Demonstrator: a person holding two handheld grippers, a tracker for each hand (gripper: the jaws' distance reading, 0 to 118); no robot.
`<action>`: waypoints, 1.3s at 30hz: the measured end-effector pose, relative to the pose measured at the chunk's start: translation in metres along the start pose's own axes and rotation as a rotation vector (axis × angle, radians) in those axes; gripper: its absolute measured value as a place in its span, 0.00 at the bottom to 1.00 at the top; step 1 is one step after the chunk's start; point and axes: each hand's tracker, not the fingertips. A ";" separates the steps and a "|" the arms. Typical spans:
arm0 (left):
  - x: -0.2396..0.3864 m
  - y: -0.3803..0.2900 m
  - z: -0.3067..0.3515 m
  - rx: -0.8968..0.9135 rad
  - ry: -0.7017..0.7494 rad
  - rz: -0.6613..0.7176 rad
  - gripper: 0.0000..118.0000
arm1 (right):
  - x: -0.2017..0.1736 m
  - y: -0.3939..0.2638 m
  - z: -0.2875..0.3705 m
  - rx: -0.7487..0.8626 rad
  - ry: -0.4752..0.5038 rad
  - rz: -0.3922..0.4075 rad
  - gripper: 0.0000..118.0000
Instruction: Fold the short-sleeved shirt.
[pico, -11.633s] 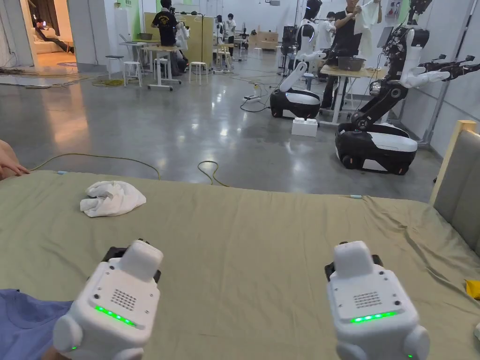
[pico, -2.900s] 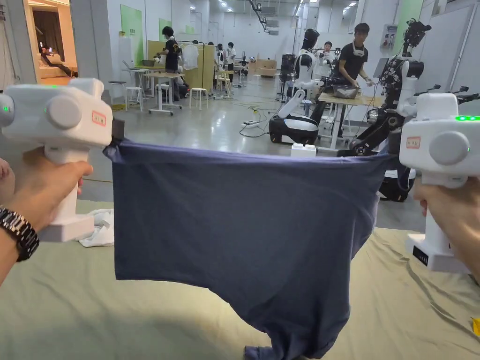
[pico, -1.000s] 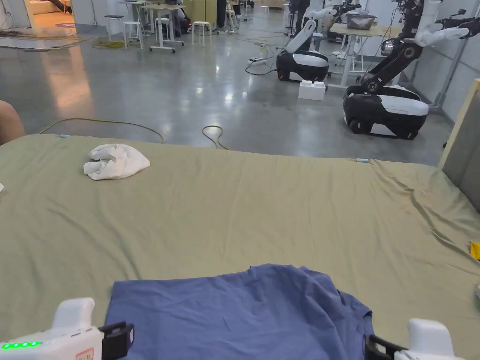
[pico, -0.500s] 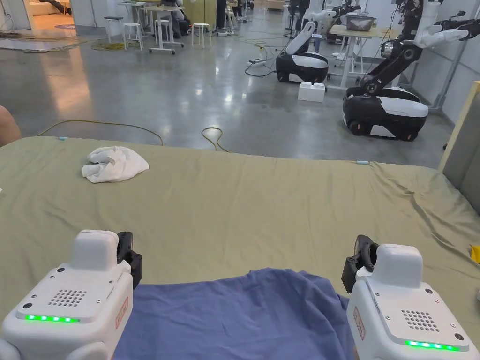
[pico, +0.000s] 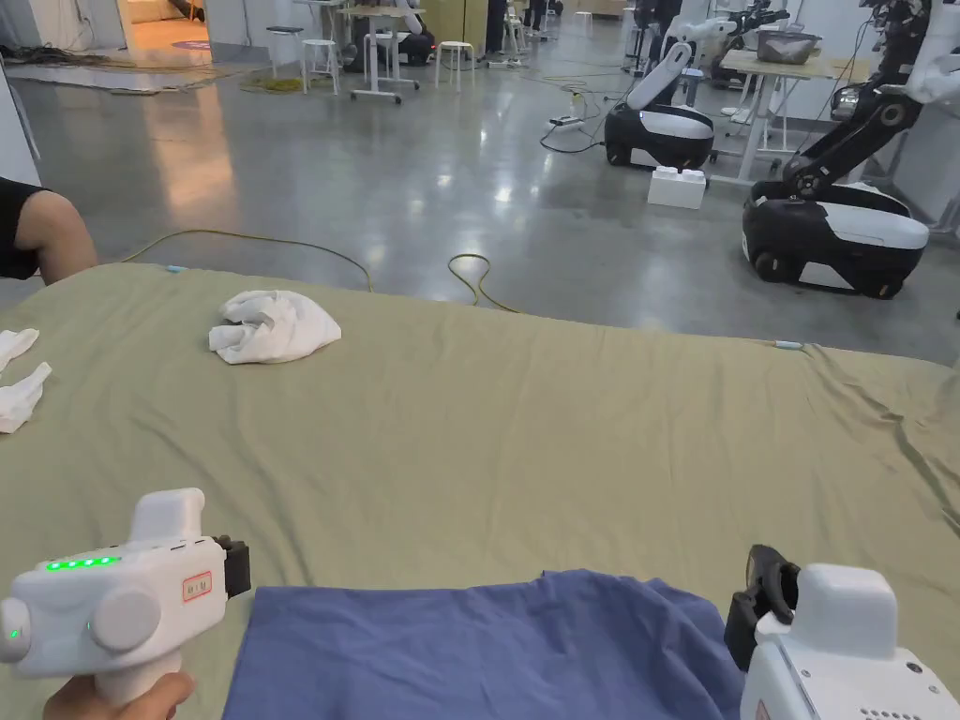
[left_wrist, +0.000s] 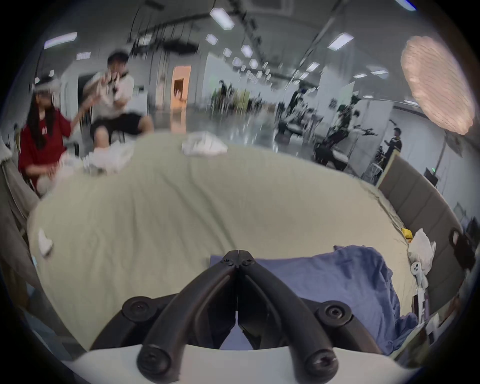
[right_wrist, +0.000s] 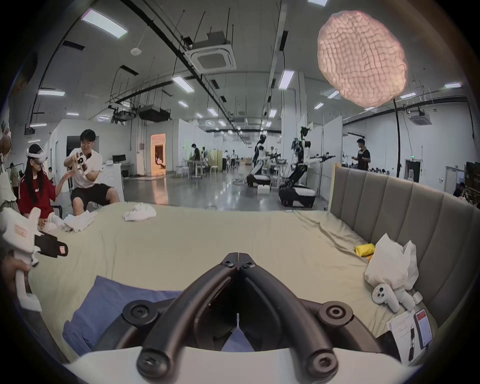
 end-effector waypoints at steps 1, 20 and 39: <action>-0.006 0.005 -0.017 -0.049 -0.003 0.016 0.00 | 0.001 -0.004 -0.003 -0.015 0.000 0.001 0.00; 0.038 -0.017 -0.150 -0.291 0.139 -0.239 0.09 | 0.064 -0.053 -0.084 -0.354 -0.114 -0.058 0.02; 0.022 -0.001 -0.073 -0.185 0.093 -0.162 0.05 | 0.099 -0.077 -0.243 -0.824 0.125 -0.018 0.65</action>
